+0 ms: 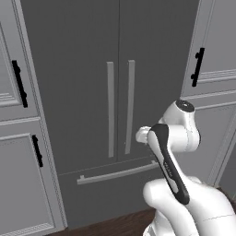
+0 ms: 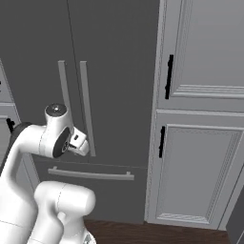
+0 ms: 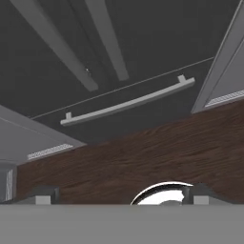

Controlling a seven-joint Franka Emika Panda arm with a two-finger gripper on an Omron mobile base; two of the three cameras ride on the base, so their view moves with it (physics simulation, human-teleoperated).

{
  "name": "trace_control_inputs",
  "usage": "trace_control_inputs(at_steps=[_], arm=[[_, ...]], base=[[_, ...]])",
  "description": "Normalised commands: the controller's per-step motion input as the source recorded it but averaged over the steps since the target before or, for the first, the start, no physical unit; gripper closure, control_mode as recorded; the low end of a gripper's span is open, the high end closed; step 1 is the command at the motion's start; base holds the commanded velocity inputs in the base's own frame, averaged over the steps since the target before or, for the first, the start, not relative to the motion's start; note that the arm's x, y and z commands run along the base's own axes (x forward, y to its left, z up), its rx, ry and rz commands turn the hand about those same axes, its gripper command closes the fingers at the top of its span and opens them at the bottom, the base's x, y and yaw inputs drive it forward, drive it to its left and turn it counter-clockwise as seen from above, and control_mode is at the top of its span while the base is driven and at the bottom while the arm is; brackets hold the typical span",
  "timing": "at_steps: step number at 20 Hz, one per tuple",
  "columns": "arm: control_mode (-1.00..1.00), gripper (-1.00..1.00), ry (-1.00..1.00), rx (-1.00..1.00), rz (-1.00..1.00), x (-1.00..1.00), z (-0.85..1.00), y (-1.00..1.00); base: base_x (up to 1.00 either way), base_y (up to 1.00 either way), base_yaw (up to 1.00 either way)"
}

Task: Grab a lemon wedge from the fridge and one ice cube from the ice bowl, and put them in the glass of lemonade.

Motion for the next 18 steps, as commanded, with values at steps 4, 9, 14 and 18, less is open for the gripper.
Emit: trace_control_inputs(at_steps=[4, 9, 14, 18], arm=[[-1.00, -1.00, -0.22, -0.10, -0.02, 0.32, 1.00, 0.13], [-1.00, -1.00, -0.21, -0.13, 0.00, -0.01, 1.00, -0.01], [-1.00, -1.00, -0.19, 0.01, 0.00, -0.24, 0.62, -0.05], [-1.00, -1.00, -0.05, 0.00, 0.00, 0.35, 0.04, 0.00]], base=[[0.00, 0.00, 0.00], [0.00, 0.00, 0.00], [0.00, 0.00, 0.00], [0.00, 0.00, 0.00]])
